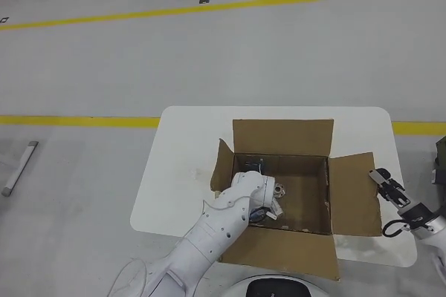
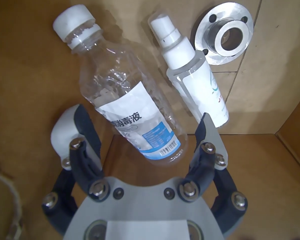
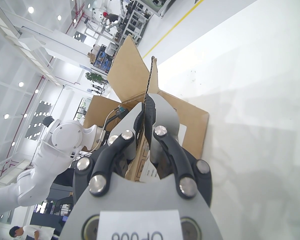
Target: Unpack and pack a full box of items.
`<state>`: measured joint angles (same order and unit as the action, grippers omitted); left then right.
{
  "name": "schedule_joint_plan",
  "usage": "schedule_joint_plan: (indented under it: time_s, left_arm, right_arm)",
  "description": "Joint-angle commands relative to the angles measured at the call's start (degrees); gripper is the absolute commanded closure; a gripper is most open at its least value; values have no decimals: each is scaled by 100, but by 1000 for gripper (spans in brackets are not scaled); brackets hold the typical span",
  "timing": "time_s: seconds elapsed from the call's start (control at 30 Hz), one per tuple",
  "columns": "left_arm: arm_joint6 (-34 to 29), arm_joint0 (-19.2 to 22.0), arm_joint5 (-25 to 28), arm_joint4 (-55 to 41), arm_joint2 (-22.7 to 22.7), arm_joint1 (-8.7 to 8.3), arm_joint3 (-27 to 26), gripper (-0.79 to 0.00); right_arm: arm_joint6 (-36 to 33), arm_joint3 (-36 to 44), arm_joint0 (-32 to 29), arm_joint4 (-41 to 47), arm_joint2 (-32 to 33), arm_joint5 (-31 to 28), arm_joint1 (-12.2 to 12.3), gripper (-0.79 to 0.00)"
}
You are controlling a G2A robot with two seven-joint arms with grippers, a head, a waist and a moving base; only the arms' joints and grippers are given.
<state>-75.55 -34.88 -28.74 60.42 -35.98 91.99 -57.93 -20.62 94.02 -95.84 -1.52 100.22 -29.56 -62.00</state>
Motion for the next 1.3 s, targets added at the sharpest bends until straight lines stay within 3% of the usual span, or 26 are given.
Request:
schedule_joint_plan:
  time_s: [0.0,0.1,0.17,0.2,0.4,0.7,0.83,0.9,0.97,1.03,1.13,1.2,1.27]
  left_arm:
    - [-16,-34,16,67,-56,-1,-40,-680]
    - [-62,-74,62,220,-115,7,-94,-643]
    - [-109,-93,109,349,-136,20,-107,-459]
    - [-113,-111,113,377,-166,29,-85,-446]
    - [-166,-165,166,498,-292,114,33,-720]
    - [-213,-139,213,634,-432,261,343,-727]
    - [-223,-126,223,673,-483,321,441,-693]
    - [-218,-120,219,708,-513,344,503,-557]
    - [-218,-123,218,728,-544,364,563,-357]
    - [-216,-127,217,745,-572,384,597,-296]
    - [-220,-136,221,772,-614,411,622,-80]
    - [-235,-143,236,803,-633,425,627,0]
    - [-244,-160,245,804,-664,438,588,0]
  right_arm:
    - [-3,-7,7,-1,-1,-3,-2,0]
    - [2,-10,11,-12,1,11,-5,0]
    - [3,-8,10,-15,1,13,-8,0]
    - [3,-7,10,-16,2,14,-9,0]
    - [-4,-12,19,-15,11,23,-14,0]
    - [-29,-17,46,-5,15,26,-22,0]
    - [-50,-1,49,-3,21,31,-24,0]
    - [-51,0,55,-4,28,30,-25,0]
    - [-61,7,60,-7,31,30,-26,0]
    - [-68,16,63,-6,37,34,-27,0]
    - [-73,22,61,-15,40,27,-29,0]
    - [-84,21,59,-16,36,31,-31,0]
    - [-88,30,54,-22,31,46,-33,0]
